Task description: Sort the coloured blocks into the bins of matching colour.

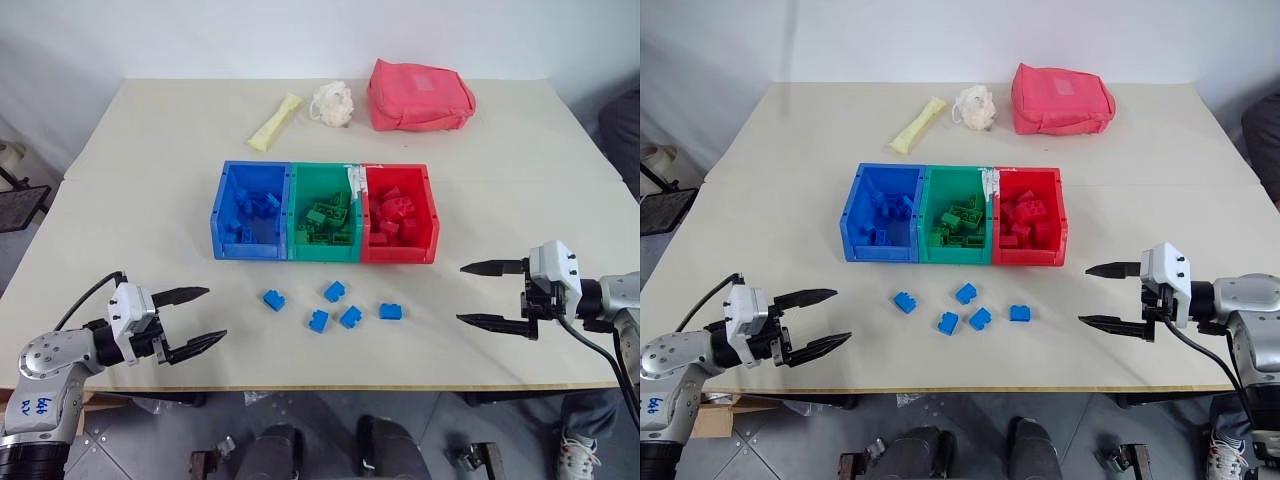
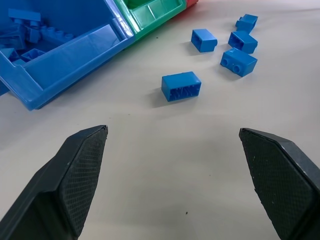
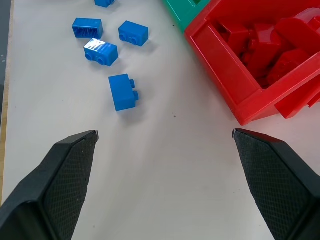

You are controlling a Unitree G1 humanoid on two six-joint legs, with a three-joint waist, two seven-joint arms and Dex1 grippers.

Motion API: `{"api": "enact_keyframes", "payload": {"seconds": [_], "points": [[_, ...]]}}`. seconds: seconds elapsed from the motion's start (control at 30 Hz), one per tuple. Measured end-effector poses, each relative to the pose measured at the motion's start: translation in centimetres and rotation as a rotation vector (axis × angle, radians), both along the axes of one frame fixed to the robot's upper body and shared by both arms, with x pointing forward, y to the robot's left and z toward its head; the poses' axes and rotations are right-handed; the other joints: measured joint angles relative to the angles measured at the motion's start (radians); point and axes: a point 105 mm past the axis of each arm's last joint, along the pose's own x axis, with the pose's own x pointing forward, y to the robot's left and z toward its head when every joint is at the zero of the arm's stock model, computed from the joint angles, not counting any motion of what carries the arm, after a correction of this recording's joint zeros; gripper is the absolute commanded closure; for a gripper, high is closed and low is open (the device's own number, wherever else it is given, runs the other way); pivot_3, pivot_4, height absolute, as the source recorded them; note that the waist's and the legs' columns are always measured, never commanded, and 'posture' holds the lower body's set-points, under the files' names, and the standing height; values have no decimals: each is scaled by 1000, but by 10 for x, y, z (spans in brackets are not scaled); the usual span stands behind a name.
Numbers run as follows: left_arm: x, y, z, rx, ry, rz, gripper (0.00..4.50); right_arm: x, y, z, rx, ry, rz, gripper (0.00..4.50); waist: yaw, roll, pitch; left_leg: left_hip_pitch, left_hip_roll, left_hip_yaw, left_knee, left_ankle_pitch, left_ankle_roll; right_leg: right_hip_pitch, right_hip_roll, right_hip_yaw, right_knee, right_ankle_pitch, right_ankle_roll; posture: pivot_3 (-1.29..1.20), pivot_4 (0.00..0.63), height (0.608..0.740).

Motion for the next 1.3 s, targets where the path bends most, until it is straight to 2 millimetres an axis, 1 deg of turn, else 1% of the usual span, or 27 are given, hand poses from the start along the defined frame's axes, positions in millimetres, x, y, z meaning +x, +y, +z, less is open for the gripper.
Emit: {"api": "enact_keyframes", "payload": {"seconds": [0.13,0.2,0.3,0.4,0.47,0.57,0.7,0.77,0.83,0.93,1.03,1.13,1.23,1.3], "points": [[2,-2,4,-3,-14,-7,25,2,0,2,3,-8,-6,0,0,0,0,0,0,0,0,0,0,0,0,0,0,0,0,0,150,740],[5,-2,4,-21,5,10,25,8,1,5,20,-9,-43,0,-2,0,0,0,0,0,0,0,0,0,0,0,0,0,0,0,150,740],[10,-7,11,-69,10,9,25,13,4,9,23,-24,-72,0,-1,0,0,0,0,0,0,0,0,0,0,0,0,0,0,0,150,740],[11,-14,15,-79,15,-22,25,15,6,3,1,-7,-88,0,0,0,0,0,0,0,0,0,0,0,0,0,0,0,0,0,150,740],[10,-20,15,-76,15,-61,25,13,6,-3,-13,26,-93,0,2,0,0,0,0,0,0,0,0,0,1,0,1,0,0,0,150,740],[7,-24,13,-71,24,-99,25,7,-1,-10,-46,63,-112,0,4,0,0,0,0,0,0,0,0,0,1,0,0,0,0,0,150,740],[4,-28,13,-60,-1,-156,25,-10,-26,-17,-108,113,-170,0,17,0,0,0,0,1,0,0,0,0,1,-1,0,0,0,0,150,740],[4,-27,12,-62,-6,-166,25,-16,-35,-15,-130,118,-199,0,19,0,0,0,0,2,1,0,0,0,2,-2,0,0,0,0,150,740],[4,-28,11,-65,-19,-183,25,-18,-36,-11,-136,105,-200,0,19,0,0,1,0,2,1,0,0,1,2,-2,0,0,0,0,150,740],[4,-32,14,-66,-48,-220,25,-20,-30,-8,-135,103,-182,0,16,0,0,1,0,3,1,0,0,0,2,-2,0,0,0,0,150,740],[2,-32,14,-62,-60,-234,25,-20,-24,-6,-140,102,-169,0,16,0,0,1,0,3,1,0,0,0,2,-2,0,0,0,0,150,740],[1,-33,13,-73,-82,-242,25,-16,2,-7,-137,111,-107,0,16,0,0,1,1,2,1,0,0,0,1,-2,0,0,0,0,150,740],[0,-35,13,-88,-97,-244,25,-15,27,-12,-129,126,-44,0,17,0,0,0,0,1,1,0,0,0,1,-1,0,0,0,0,150,740],[-2,-37,10,-102,-100,-248,25,-7,44,-15,-121,120,-16,0,17,0,0,0,0,1,1,0,0,0,1,-1,0,0,0,0,150,740]]}}
